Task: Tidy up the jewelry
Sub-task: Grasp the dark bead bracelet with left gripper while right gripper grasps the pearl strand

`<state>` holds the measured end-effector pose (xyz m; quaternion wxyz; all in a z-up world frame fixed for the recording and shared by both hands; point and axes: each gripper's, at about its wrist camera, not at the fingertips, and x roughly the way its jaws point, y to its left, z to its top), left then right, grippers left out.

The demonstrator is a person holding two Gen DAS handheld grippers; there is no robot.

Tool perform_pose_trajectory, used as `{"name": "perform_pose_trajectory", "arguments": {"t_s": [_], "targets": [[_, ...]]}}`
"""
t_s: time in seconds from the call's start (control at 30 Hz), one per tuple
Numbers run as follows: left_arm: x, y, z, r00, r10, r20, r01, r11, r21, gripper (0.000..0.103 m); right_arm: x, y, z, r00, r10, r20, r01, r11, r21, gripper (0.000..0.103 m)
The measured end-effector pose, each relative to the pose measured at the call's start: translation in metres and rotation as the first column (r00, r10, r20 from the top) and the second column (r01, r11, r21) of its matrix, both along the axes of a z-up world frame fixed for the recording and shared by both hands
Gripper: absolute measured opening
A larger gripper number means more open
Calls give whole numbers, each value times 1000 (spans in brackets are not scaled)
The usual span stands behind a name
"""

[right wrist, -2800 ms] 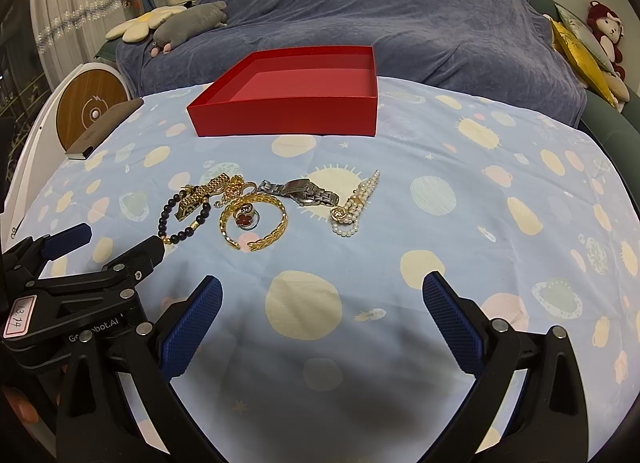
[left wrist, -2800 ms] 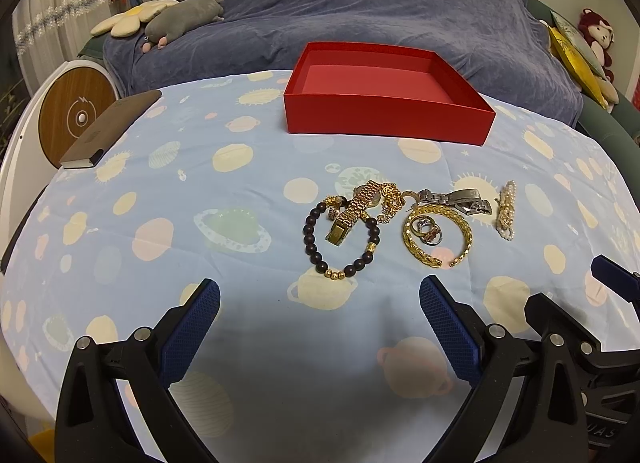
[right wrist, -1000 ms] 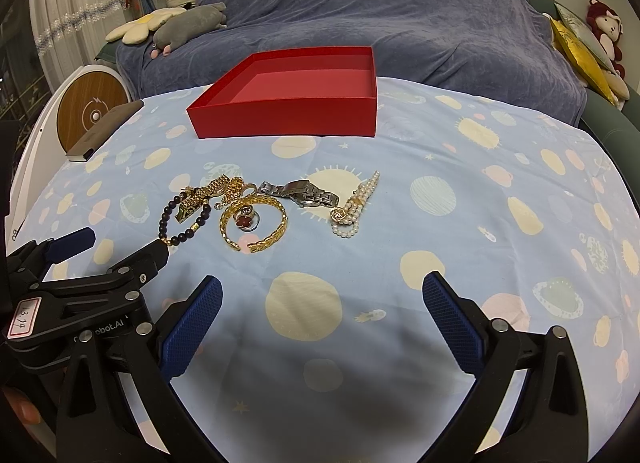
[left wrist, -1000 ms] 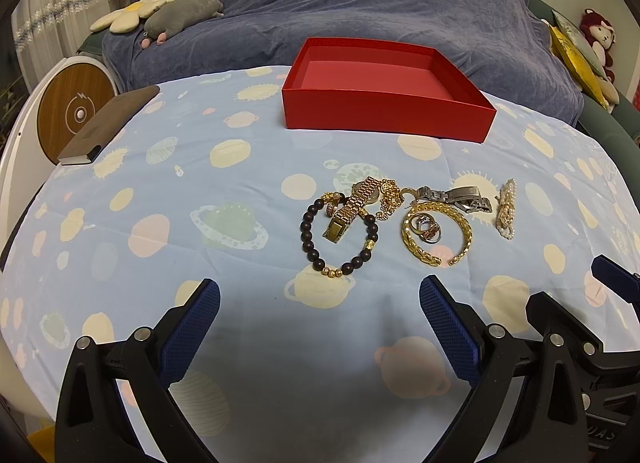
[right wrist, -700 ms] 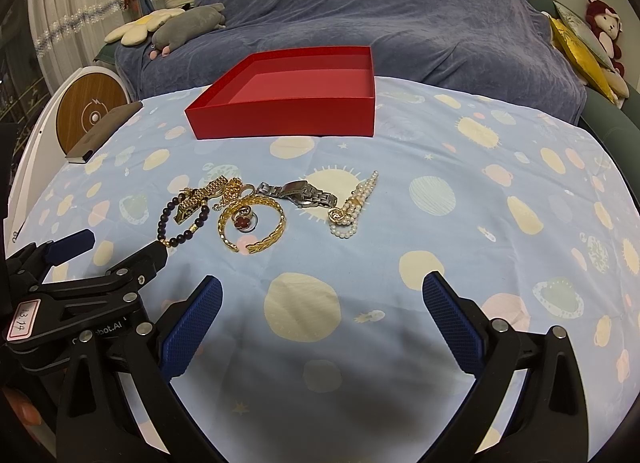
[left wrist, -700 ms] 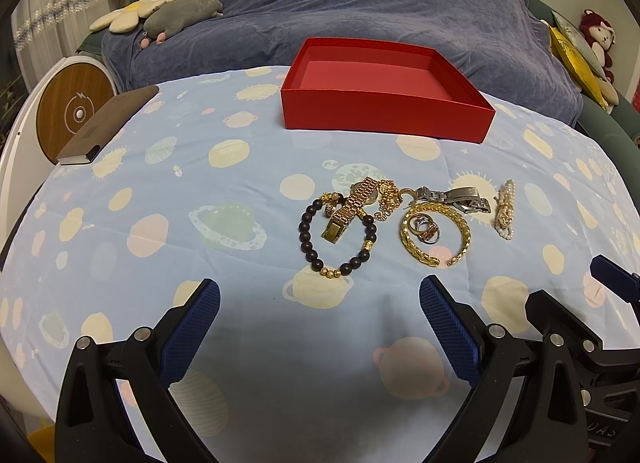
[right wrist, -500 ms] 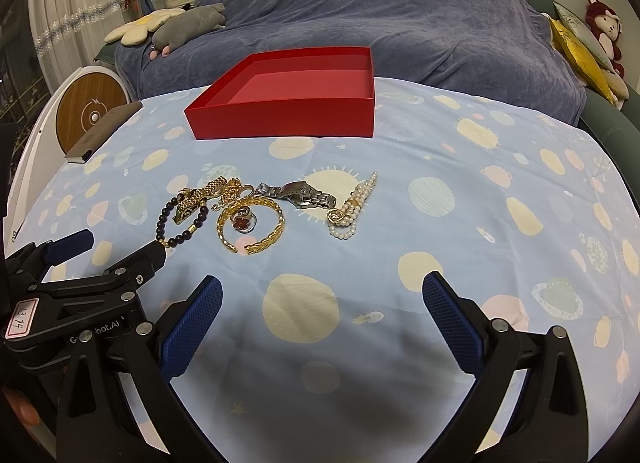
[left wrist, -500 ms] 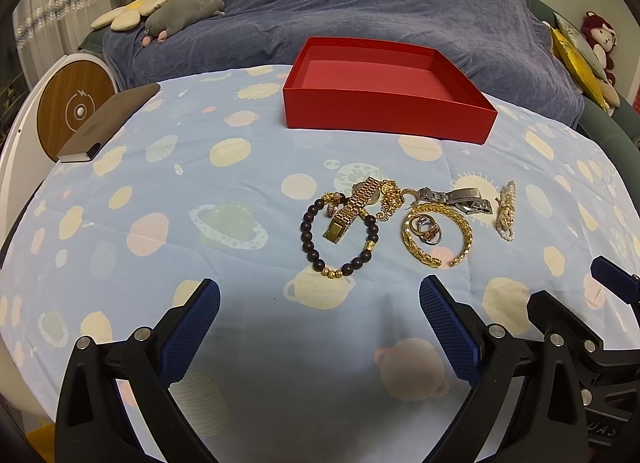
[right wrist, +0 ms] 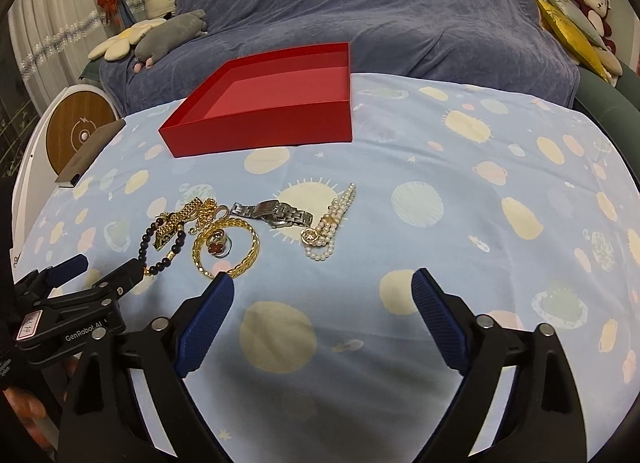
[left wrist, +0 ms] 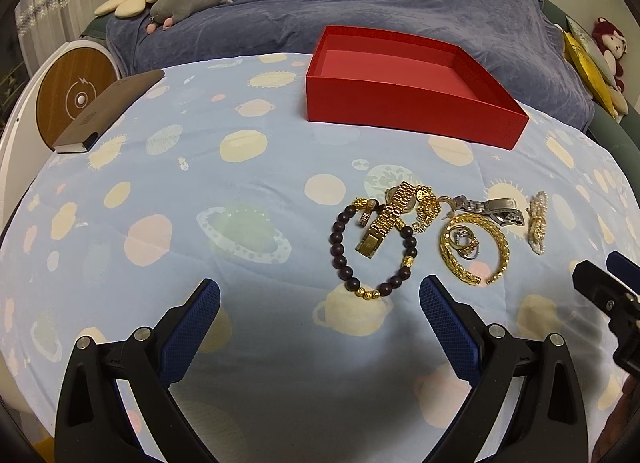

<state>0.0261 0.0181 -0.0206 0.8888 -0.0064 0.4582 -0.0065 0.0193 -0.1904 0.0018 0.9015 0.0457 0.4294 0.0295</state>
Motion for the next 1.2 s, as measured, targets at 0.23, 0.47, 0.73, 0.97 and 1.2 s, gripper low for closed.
{"name": "perform_pose_trajectory", "arguments": {"t_s": [0.23, 0.47, 0.73, 0.97, 1.2], "targets": [[10, 7, -7, 1000, 0, -19, 0, 1000, -19, 97, 37, -24, -3, 998, -37, -59, 42, 995, 85, 67], [18, 9, -10, 1000, -1, -12, 1, 1000, -8, 95, 57, -27, -25, 993, -55, -104, 66, 992, 110, 57], [25, 4, -14, 998, -61, -12, 61, 998, -8, 60, 67, -8, -24, 997, -26, -74, 31, 998, 55, 56], [25, 1, -12, 996, -91, 13, 91, 995, -29, 18, 72, -6, -27, 997, -22, -78, 25, 999, 39, 56], [23, -6, -10, 992, -125, 11, 125, 990, -65, 5, 73, -5, -30, 996, -20, -81, 23, 999, 33, 56]]}}
